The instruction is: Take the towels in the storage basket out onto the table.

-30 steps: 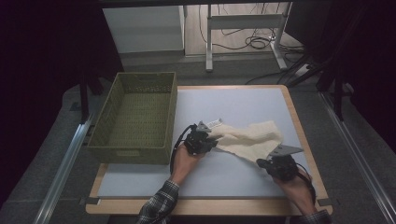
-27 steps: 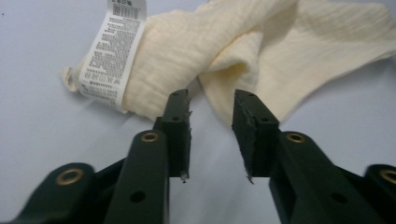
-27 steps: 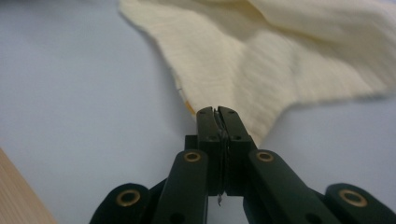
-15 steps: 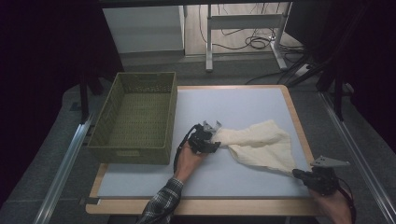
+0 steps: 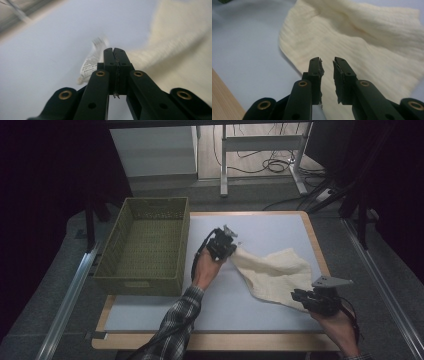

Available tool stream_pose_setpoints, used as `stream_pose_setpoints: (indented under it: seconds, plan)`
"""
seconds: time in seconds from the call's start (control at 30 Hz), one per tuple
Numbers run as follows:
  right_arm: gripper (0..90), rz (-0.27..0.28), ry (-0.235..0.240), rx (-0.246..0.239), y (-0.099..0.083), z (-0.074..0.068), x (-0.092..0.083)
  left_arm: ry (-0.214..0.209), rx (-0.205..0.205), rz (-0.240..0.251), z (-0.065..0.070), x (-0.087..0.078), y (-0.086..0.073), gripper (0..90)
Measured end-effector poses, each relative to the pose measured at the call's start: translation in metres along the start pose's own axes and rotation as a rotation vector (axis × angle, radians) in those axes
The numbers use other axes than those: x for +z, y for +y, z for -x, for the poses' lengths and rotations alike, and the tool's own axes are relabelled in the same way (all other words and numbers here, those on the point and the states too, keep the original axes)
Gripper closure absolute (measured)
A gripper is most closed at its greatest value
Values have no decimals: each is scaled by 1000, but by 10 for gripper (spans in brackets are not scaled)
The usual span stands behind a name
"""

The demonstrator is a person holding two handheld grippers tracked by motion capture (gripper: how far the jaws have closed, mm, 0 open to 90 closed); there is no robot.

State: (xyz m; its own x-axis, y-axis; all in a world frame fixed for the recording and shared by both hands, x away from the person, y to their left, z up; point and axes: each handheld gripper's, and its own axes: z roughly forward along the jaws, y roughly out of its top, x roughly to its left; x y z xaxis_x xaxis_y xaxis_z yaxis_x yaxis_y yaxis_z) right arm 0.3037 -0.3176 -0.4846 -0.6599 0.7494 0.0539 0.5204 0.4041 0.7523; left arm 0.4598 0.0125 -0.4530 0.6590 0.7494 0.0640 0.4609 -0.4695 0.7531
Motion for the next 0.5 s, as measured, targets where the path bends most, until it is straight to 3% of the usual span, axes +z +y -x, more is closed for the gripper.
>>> stream_pose_setpoints:
  seconds: [0.03,0.07,0.1,0.13,0.3,0.37,0.4,0.5]
  plan:
    - [751,4,7,-5,4,-2,3,39,-21,3,-7,3,6,818]
    - [747,6,16,-7,7,-3,7,39,-21,3,-7,3,6,688]
    - [743,8,29,-9,11,-6,12,46,-65,-23,-16,7,12,655]
    - [741,11,40,-10,13,-8,14,46,-65,-23,-16,7,12,631]
    - [725,9,103,-28,26,-23,35,23,-68,-16,-9,-3,-15,475]
    - [713,4,116,-37,31,-29,46,9,-82,-19,-8,-5,-22,426]
    - [703,6,123,-37,33,-31,52,-5,-104,-34,-5,-8,-35,398]
    - [663,6,127,-46,43,-38,68,-38,-137,-34,5,-13,-56,342]
